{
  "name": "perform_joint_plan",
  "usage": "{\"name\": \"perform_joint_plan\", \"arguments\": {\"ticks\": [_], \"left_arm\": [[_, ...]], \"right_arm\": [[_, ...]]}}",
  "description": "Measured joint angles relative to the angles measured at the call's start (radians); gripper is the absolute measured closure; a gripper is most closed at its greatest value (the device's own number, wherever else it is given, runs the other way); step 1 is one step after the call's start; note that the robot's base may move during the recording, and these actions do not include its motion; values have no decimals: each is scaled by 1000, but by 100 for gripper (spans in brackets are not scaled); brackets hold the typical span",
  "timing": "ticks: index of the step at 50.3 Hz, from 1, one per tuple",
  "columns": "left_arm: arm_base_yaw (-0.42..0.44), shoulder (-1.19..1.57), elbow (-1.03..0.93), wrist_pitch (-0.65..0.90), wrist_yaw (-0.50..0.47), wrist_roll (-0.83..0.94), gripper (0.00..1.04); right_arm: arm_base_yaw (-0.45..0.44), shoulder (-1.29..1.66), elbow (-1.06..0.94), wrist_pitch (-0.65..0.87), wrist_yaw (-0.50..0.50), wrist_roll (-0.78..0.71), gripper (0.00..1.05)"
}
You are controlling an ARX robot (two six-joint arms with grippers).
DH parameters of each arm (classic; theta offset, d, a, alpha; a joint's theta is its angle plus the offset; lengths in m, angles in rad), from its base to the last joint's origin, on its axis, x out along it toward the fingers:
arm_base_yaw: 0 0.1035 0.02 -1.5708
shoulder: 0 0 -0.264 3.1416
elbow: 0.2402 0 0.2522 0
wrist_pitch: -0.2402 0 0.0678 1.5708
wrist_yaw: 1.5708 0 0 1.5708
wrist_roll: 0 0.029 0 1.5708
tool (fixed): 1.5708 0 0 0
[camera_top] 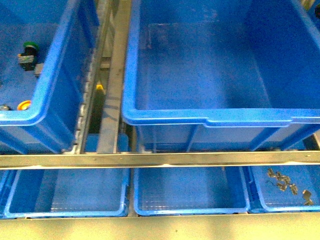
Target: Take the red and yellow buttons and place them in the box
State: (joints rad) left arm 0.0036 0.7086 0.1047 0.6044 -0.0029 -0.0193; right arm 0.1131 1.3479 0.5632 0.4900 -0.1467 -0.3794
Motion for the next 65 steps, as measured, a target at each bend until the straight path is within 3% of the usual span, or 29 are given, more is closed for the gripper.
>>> {"name": "perform_joint_plan", "arguments": {"ticks": [17,65], "left_arm": [[-2,-97,-84,-3,2,9,102],[-3,-521,-85,-417,3,10,102]], "right_arm": [[-11,0,2,0,1,19,71],[23,15,-1,33,4,43,71]]}}
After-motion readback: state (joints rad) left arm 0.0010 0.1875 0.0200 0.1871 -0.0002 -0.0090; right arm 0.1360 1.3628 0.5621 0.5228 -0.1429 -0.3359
